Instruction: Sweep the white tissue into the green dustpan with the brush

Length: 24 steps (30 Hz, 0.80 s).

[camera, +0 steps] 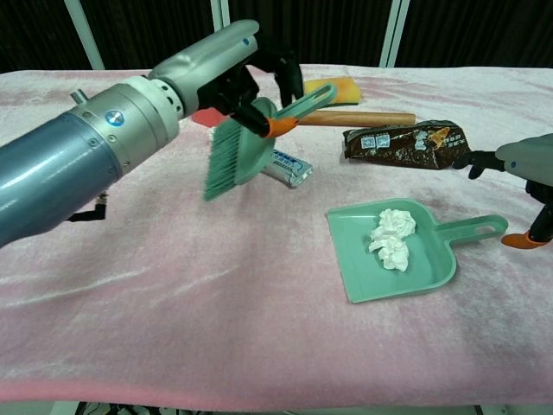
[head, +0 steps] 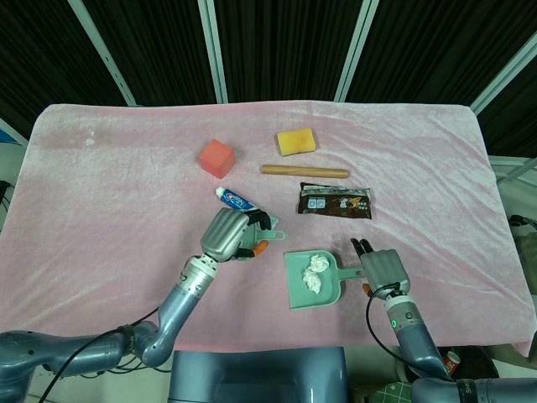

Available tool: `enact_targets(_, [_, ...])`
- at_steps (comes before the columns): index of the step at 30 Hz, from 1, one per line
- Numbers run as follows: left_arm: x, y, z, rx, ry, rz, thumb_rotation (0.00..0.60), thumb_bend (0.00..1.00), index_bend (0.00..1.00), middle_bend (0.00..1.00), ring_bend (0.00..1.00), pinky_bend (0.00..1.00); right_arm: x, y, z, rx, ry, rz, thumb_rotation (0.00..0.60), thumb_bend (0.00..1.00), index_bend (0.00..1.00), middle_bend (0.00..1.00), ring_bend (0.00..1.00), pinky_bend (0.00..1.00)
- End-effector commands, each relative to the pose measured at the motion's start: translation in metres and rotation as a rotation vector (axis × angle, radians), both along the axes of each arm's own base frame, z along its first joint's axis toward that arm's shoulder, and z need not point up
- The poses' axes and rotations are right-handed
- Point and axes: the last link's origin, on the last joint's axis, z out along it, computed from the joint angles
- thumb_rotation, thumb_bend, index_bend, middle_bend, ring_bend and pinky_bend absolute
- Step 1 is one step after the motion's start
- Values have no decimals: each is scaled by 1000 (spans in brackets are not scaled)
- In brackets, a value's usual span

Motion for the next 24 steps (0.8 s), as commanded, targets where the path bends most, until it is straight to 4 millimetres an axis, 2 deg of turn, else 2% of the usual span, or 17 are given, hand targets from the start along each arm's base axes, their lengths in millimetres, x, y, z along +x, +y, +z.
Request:
enact_targets(1, [-43,0,16,-10,214,87,600,377,550,565,906,1000,0,1,1,0,-4,1,600,205,71,122,862,919])
enact_targets(13, [-111,-5,49,6,501,199,600,378,555,569,906,1000,2,1,6,-13,-24,14,600,205,70,122,862,919])
enact_targets(20, [-136,-10,56,-21,560,243,600,347,551,567,905,1000,3,2,5,-10,-28,13,600,204,70,122,862,919])
enact_targets(24, [-148,-13,56,-37,577,253,600,287,539,556,905,1000,4,2,3,-8,-27,15,600,204,70,122,862,919])
